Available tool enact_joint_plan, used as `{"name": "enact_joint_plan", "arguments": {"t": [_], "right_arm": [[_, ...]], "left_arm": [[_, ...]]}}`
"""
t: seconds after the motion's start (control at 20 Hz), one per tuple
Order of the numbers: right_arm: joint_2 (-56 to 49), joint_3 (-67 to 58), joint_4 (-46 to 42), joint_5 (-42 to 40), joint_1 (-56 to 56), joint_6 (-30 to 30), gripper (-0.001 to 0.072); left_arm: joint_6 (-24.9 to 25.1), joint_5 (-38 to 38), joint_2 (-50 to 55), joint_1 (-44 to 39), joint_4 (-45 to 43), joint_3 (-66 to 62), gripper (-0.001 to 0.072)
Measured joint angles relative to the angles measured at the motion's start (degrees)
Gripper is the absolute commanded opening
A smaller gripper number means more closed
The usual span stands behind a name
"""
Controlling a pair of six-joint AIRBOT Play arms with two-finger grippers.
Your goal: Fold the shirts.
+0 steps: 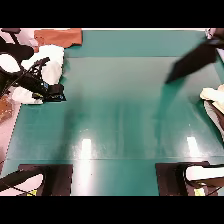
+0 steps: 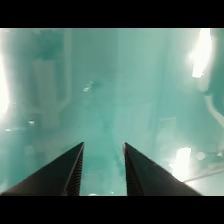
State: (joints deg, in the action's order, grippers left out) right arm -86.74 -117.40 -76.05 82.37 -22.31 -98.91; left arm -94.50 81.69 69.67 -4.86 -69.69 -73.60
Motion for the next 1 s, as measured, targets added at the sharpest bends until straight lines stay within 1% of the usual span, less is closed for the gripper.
{"name": "enact_joint_plan", "arguments": {"t": [0.15,0.3,0.5,0.6,0.7,0.8,1.0], "right_arm": [[0.28,0.55,2.49,0.15,-12.17,2.51,0.0012],[0.39,0.96,8.22,-0.94,-22.67,4.72,0.0012],[0.42,-1.18,13.64,-1.31,-31.95,5.97,0.0012],[0.52,-1.92,14.56,0.55,-34.75,6.16,0.0011],[0.59,-2.34,13.75,3.13,-36.83,6.27,0.0012],[0.83,-1.81,10.93,5.9,-38.23,5.97,0.0012],[1.68,5.35,1.22,12.48,-39.45,4.46,0.0015]], "left_arm": [[0.07,0.07,0.0,0.0,2.43,0.0,0.0321],[0.04,0.52,0.0,0.0,3.61,-0.02,0.0321],[0.0,0.68,0.0,0.0,4.48,0.0,0.0321],[-0.07,0.81,0.0,0.0,5.18,0.0,0.0321],[-0.07,0.85,0.0,0.0,5.6,0.0,0.0321],[-0.07,0.96,0.0,0.0,5.79,-0.02,0.0321],[-0.04,0.94,0.0,0.0,6.16,-0.02,0.0321]]}}
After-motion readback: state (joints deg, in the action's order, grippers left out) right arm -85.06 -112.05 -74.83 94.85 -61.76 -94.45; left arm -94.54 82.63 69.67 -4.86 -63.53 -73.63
